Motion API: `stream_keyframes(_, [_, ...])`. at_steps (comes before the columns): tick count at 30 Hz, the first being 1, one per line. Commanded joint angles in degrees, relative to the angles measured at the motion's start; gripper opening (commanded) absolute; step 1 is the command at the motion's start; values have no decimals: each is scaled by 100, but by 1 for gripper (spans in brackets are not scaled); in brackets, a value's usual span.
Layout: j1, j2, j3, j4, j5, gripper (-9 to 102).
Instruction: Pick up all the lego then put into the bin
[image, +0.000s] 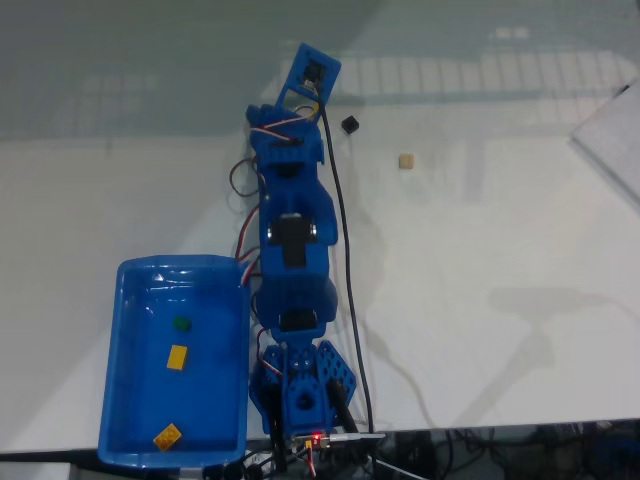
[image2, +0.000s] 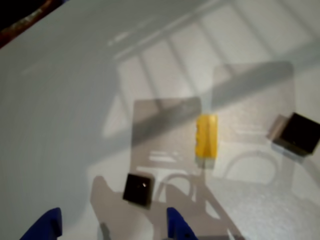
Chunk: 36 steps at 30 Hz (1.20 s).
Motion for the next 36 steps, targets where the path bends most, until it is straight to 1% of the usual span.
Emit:
stream_keyframes(1, [0, -167, -598, -79, -18, 26])
stream_keyframes(11, [-62, -826, -1002, 0, -272, 24])
stream_keyframes(28, [-79, -1459, -1512, 202, -562, 18])
stream_keyframes(36, [-105, -1547, -1538, 246, -747, 9])
